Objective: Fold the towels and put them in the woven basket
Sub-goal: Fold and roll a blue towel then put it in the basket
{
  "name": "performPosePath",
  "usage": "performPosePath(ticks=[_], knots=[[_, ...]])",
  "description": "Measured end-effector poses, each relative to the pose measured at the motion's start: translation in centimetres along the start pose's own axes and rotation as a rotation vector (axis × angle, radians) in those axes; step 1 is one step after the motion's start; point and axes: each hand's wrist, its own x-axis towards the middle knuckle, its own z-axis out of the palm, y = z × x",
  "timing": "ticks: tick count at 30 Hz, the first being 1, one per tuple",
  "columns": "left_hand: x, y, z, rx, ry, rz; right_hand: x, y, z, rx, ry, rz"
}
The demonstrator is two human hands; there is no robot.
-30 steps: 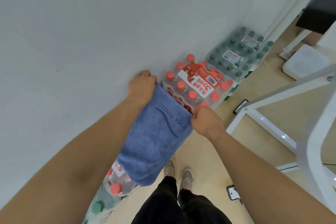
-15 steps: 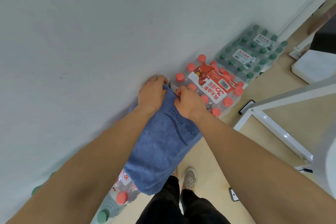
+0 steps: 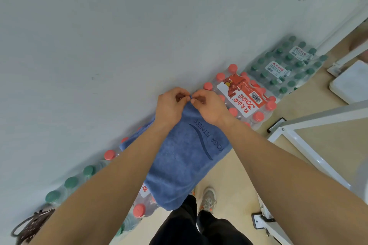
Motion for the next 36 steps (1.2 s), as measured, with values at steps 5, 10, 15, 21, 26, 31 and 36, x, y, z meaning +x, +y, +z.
performPosePath(ticks=[5,10,15,21,26,31,36], knots=[[-1.2,1.0,-0.8,-0.01,-0.01,0.0,-1.0,-1.6,-0.5,0.021,0.03,-0.021],[-2.0,2.1,-1.6,-0.027,0.013,0.043,-1.6,-3.0,-1.2,-0.004,-0.004,-0.043],[-2.3,2.7,-2.0,-0.066,0.017,0.047,-1.7,-4.0,-2.3,-0.028,-0.065,-0.054],[-2.4,3.7,-1.4,-0.09,0.056,0.019,-1.7,-3.7,-3.6,0.04,-0.166,-0.043],[-2.9,4.7,-0.5,-0.102,0.147,-0.067,-1.1,-3.1,-4.8,0.046,-0.224,-0.138],[-5.0,3.0,-1.5,0.174,0.081,-0.131,-0.2,-3.5,-6.1,0.104,-0.163,-0.191],[-9.1,0.7,-4.8,0.475,0.147,-0.214,-0.2,-4.4,-6.7,0.053,-0.107,-0.209]])
